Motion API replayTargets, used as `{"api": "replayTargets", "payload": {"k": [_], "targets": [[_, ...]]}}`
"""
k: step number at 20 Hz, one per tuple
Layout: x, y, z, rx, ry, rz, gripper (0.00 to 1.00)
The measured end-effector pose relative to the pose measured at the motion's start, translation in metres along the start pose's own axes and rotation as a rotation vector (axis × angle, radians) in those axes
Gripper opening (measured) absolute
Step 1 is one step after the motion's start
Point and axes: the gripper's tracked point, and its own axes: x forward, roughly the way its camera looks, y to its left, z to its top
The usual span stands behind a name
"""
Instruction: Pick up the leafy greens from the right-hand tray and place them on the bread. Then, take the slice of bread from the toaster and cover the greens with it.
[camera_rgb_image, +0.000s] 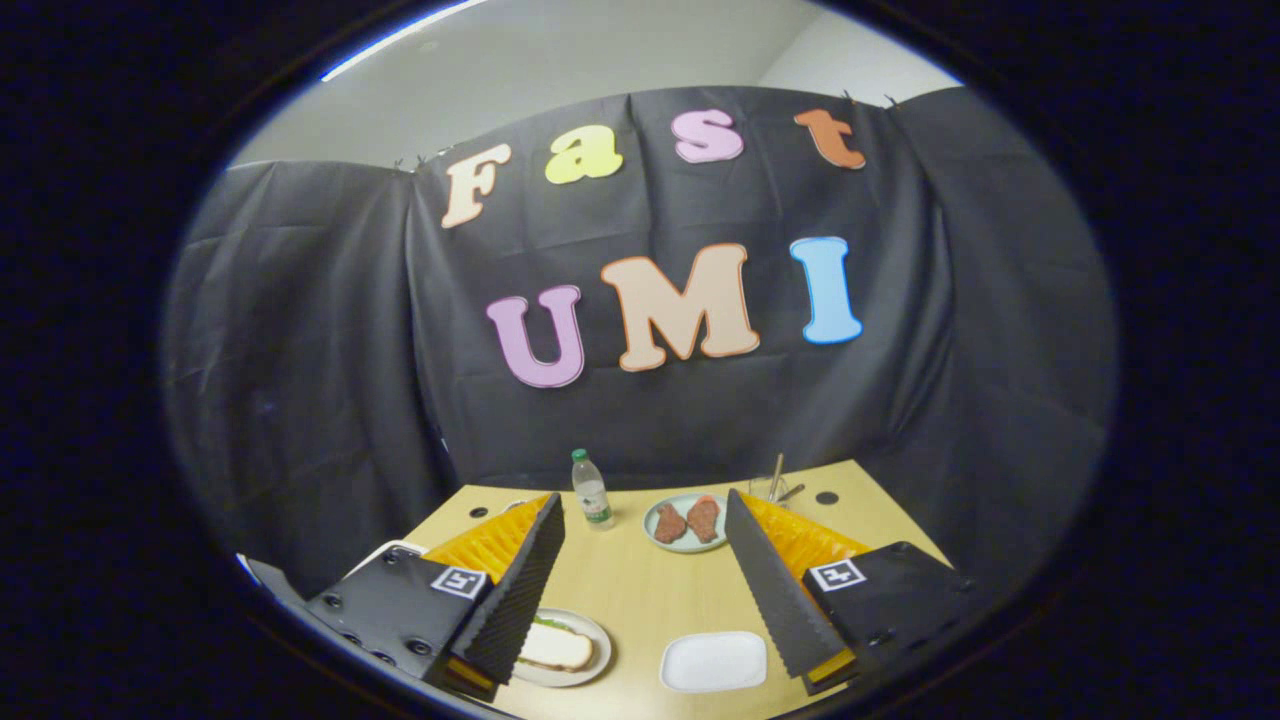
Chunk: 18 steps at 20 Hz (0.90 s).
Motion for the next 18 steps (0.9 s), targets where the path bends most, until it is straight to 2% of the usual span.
{"api": "replayTargets", "payload": {"k": [3,6,12,18], "targets": [[-0.019,-0.001,0.014,-0.047,-0.055,-0.039,1.00],[-0.034,-0.002,0.013,-0.072,-0.057,-0.062,1.00],[-0.049,-0.005,0.011,-0.052,-0.051,-0.074,1.00],[-0.061,-0.014,0.028,-0.011,-0.103,-0.095,1.00]]}}
